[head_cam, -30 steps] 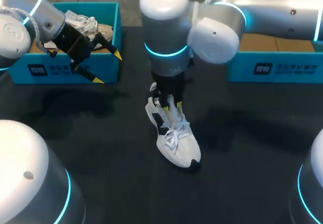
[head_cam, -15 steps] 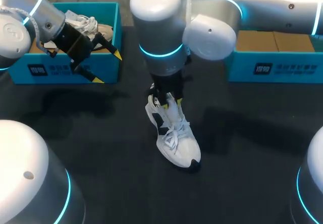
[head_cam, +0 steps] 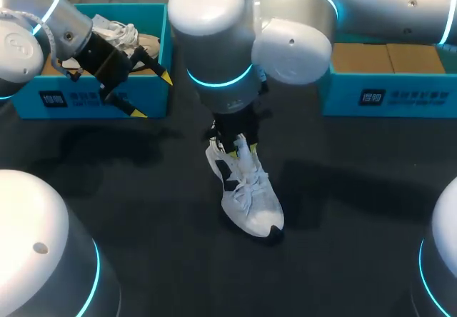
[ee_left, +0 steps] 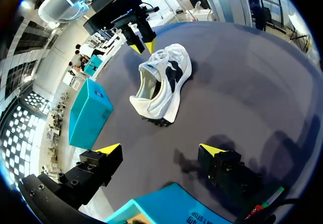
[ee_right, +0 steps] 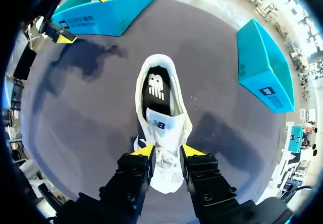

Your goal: Take the shoe out of the shoebox, open the shoe tongue, remove and reinsert the insole, then place the shoe into the shoebox

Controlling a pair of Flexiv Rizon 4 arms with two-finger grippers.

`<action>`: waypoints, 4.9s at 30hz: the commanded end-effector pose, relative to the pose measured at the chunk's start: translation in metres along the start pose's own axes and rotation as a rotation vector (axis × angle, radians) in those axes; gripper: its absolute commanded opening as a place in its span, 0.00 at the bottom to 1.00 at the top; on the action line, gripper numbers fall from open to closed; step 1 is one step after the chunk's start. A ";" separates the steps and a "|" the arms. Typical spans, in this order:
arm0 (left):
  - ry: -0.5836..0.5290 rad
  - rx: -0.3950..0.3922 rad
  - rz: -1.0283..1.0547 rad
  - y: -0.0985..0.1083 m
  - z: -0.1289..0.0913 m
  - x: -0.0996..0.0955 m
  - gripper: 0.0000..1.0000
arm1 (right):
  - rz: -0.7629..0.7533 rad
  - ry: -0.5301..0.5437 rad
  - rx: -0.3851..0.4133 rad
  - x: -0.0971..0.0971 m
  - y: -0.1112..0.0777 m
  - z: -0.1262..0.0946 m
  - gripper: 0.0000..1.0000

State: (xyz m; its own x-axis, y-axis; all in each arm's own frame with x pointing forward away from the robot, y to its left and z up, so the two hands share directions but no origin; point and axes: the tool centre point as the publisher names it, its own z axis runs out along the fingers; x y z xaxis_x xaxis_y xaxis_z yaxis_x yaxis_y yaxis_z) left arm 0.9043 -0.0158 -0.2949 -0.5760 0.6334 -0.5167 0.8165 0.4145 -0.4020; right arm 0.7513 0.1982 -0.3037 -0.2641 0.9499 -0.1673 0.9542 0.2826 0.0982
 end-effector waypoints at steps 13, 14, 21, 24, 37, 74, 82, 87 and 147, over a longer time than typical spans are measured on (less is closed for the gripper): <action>0.002 -0.003 0.000 -0.001 0.000 0.000 1.00 | -0.042 0.068 0.029 -0.010 0.030 0.049 0.24; 0.002 -0.003 0.000 -0.001 0.000 0.000 1.00 | -0.044 0.075 0.031 -0.009 0.031 0.052 0.24; 0.002 -0.003 0.000 -0.001 0.000 0.000 1.00 | -0.052 0.088 0.034 -0.007 0.038 0.059 0.24; 0.002 -0.003 0.000 -0.001 0.000 0.000 1.00 | -0.060 0.067 0.014 -0.009 0.037 0.044 0.25; 0.002 -0.003 0.000 -0.001 0.000 0.000 1.00 | -0.169 0.054 -0.105 -0.020 0.036 -0.016 0.28; 0.002 -0.003 0.000 -0.001 0.000 0.000 1.00 | -0.956 0.072 -0.172 -0.003 0.076 -0.032 1.00; 0.002 -0.003 -0.001 0.000 0.000 0.000 1.00 | -1.084 0.044 -0.191 0.006 0.081 -0.028 1.00; 0.006 0.010 -0.007 0.001 -0.001 0.003 1.00 | -1.293 -0.027 -0.237 0.016 0.088 -0.028 1.00; 0.019 0.035 -0.048 0.012 -0.025 0.016 1.00 | -1.701 0.015 -0.215 0.001 0.161 0.059 1.00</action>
State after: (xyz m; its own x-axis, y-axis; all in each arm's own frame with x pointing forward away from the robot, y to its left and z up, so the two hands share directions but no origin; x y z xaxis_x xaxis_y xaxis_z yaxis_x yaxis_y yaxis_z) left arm 0.9070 0.0157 -0.2890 -0.6136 0.6248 -0.4828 0.7855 0.4207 -0.4539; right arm 0.9067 0.2335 -0.3402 -0.8852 -0.4126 -0.2149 -0.4120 0.9098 -0.0498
